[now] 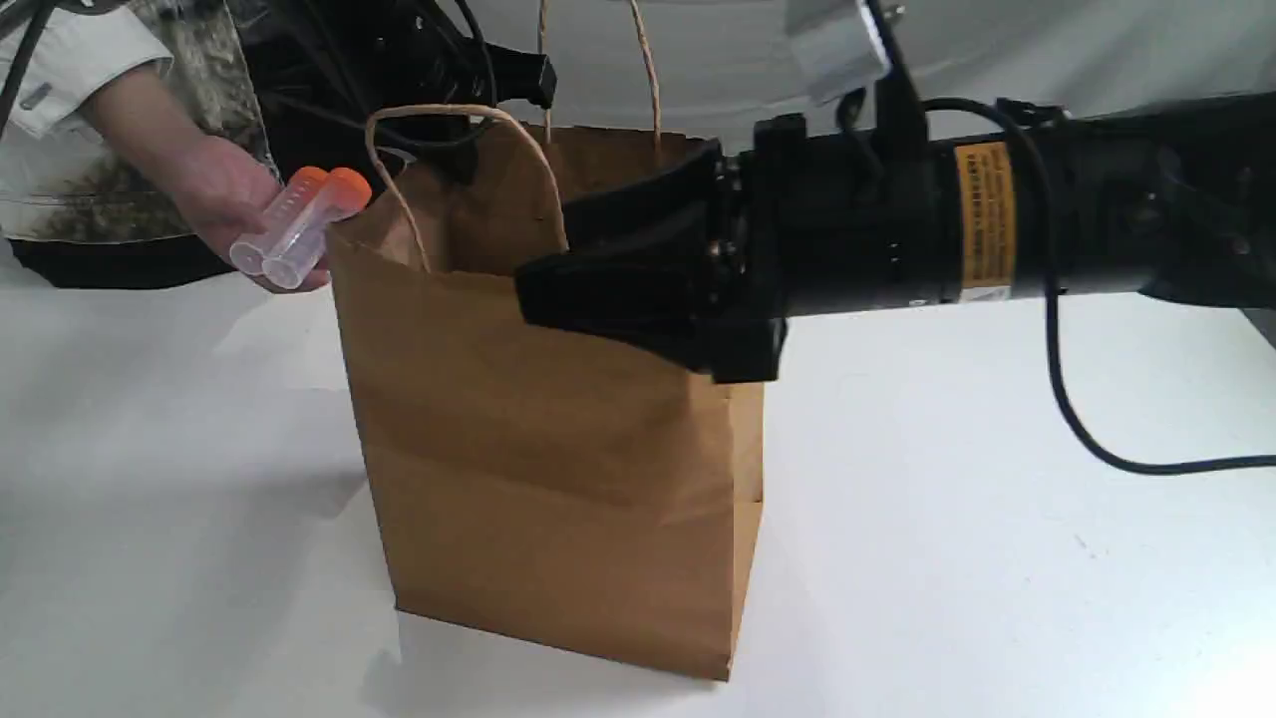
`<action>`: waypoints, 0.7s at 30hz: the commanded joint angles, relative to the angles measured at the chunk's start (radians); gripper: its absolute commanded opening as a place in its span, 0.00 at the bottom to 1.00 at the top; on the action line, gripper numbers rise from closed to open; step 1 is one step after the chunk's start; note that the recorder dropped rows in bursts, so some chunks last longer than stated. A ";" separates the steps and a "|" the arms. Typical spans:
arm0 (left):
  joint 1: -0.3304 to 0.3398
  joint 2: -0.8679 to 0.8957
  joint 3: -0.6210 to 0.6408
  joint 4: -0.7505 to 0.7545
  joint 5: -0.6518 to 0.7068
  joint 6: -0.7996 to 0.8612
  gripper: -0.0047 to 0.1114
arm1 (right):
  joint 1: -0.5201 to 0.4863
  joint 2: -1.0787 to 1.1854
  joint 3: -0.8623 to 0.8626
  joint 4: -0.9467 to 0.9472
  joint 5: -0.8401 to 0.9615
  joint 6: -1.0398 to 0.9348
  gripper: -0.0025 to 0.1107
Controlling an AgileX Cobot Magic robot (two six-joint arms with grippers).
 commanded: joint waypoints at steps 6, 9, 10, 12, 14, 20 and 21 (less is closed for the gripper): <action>-0.004 -0.001 -0.001 -0.001 0.019 -0.004 0.04 | 0.009 -0.004 -0.005 0.025 0.054 -0.012 0.02; -0.004 -0.001 -0.001 0.003 0.019 -0.004 0.04 | 0.009 -0.010 -0.005 -0.005 -0.001 -0.010 0.02; -0.004 -0.001 -0.001 0.006 0.019 -0.004 0.04 | 0.009 -0.014 -0.005 -0.018 -0.040 -0.006 0.02; 0.001 -0.003 -0.001 0.007 0.019 -0.014 0.04 | 0.009 -0.026 -0.005 -0.053 -0.106 0.023 0.02; 0.008 -0.003 -0.001 0.028 0.019 -0.023 0.04 | 0.009 -0.039 -0.005 -0.103 -0.132 0.060 0.02; 0.008 -0.020 -0.001 0.059 0.019 -0.040 0.04 | 0.009 -0.114 -0.005 -0.203 -0.183 0.115 0.02; 0.008 -0.024 -0.001 0.061 0.019 -0.049 0.04 | 0.009 -0.128 -0.005 -0.203 -0.193 0.117 0.02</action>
